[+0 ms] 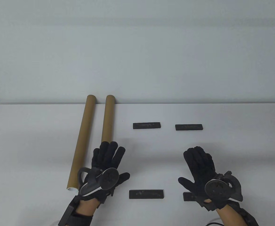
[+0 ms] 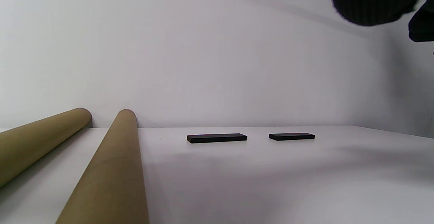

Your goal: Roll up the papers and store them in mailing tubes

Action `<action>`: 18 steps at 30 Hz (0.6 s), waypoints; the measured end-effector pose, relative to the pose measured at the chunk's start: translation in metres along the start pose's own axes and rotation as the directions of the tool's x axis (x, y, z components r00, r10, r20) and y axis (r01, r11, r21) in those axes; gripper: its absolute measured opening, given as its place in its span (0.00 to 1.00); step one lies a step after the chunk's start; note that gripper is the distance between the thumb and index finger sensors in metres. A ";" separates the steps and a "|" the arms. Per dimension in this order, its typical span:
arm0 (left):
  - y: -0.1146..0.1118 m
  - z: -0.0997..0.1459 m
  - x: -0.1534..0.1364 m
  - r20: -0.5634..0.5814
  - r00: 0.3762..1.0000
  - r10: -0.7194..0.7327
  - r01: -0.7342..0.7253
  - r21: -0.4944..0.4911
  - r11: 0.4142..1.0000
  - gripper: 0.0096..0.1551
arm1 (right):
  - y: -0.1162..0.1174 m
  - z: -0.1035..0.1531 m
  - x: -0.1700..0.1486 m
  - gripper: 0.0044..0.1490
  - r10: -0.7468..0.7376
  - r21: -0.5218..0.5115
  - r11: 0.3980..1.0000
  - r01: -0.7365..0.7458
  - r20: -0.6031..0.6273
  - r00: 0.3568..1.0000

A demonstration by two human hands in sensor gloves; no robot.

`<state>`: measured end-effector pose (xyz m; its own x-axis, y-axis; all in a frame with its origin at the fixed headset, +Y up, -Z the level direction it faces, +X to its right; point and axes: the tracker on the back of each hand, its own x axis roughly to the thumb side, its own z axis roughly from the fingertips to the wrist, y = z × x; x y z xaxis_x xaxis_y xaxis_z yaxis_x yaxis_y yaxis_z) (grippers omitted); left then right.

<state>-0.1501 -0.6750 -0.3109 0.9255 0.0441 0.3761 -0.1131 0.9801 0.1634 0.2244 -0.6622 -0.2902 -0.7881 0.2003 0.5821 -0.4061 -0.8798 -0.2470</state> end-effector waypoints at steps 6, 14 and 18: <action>-0.006 0.005 -0.006 0.009 1.000 -0.008 0.008 -0.022 1.000 0.62 | 0.006 0.001 -0.003 0.62 0.014 0.029 0.999 -0.014 -0.008 1.000; -0.011 0.006 -0.016 0.001 1.000 0.004 -0.004 -0.053 0.999 0.61 | 0.013 -0.002 0.002 0.61 -0.002 0.055 0.998 0.002 -0.003 1.000; -0.011 0.006 -0.018 0.003 1.000 0.010 -0.010 -0.062 0.998 0.60 | 0.015 -0.002 0.004 0.61 0.004 0.060 0.998 -0.004 0.001 1.000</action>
<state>-0.1674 -0.6877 -0.3137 0.9232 0.0536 0.3805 -0.0997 0.9897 0.1024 0.2139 -0.6733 -0.2931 -0.7895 0.1961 0.5816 -0.3741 -0.9050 -0.2026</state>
